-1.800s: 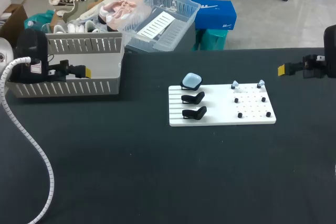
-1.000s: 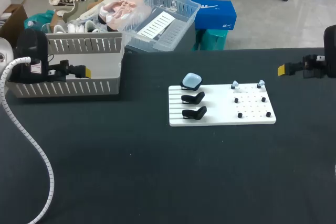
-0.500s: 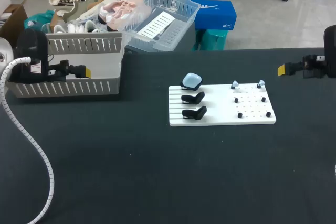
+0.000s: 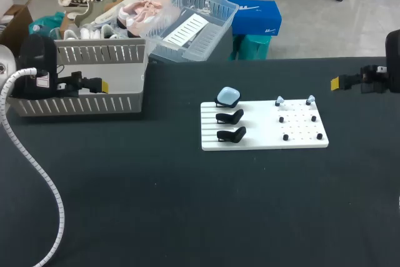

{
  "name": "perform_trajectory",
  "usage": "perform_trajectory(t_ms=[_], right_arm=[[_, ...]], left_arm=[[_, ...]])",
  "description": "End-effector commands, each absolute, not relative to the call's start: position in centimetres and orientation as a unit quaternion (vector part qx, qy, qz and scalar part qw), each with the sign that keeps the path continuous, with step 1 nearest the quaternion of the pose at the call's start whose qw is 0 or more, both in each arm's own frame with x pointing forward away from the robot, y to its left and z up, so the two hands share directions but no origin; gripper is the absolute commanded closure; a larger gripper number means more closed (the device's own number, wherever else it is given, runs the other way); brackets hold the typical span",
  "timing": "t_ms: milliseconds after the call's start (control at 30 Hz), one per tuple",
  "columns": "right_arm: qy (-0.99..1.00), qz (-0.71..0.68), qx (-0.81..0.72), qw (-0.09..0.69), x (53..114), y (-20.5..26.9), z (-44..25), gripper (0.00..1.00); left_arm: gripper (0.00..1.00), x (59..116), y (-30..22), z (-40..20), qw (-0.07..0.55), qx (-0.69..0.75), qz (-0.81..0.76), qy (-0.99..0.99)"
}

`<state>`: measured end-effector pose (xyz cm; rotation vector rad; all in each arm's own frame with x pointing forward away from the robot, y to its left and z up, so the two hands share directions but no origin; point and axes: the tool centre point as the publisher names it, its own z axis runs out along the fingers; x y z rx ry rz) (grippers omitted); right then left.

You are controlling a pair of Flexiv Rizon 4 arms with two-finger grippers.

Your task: Pick up each earbud case from the left stands, insert the matching earbuds, close the lid, and place the case in the box.

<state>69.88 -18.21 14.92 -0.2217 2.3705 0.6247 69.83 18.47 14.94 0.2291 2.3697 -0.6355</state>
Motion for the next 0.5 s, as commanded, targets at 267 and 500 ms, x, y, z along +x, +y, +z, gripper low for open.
perform_trajectory(t_ms=[267,500], right_arm=[[0.908,0.241,-0.086,0.333,69.95,-18.31,14.90,0.00],[0.908,0.241,-0.086,0.333,69.95,-18.31,14.90,0.00]], left_arm=[[0.00,70.06,18.50,15.14,0.334,0.099,-0.251,0.903],[0.00,70.82,17.63,15.83,0.365,0.163,-0.273,0.875]])
